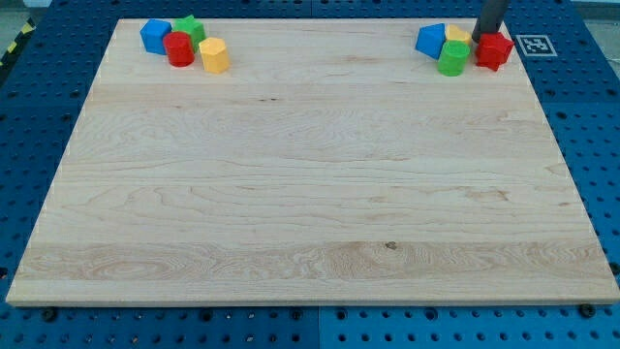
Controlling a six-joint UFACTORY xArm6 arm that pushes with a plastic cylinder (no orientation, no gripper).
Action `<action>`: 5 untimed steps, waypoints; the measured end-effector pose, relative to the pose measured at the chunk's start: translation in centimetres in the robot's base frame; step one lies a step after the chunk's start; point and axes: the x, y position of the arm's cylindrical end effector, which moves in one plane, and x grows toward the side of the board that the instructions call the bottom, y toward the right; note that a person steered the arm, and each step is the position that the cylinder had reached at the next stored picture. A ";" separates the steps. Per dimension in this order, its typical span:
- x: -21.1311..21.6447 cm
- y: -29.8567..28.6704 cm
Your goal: Move the red star to the bottom right of green circle
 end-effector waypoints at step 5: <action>2.9 3.0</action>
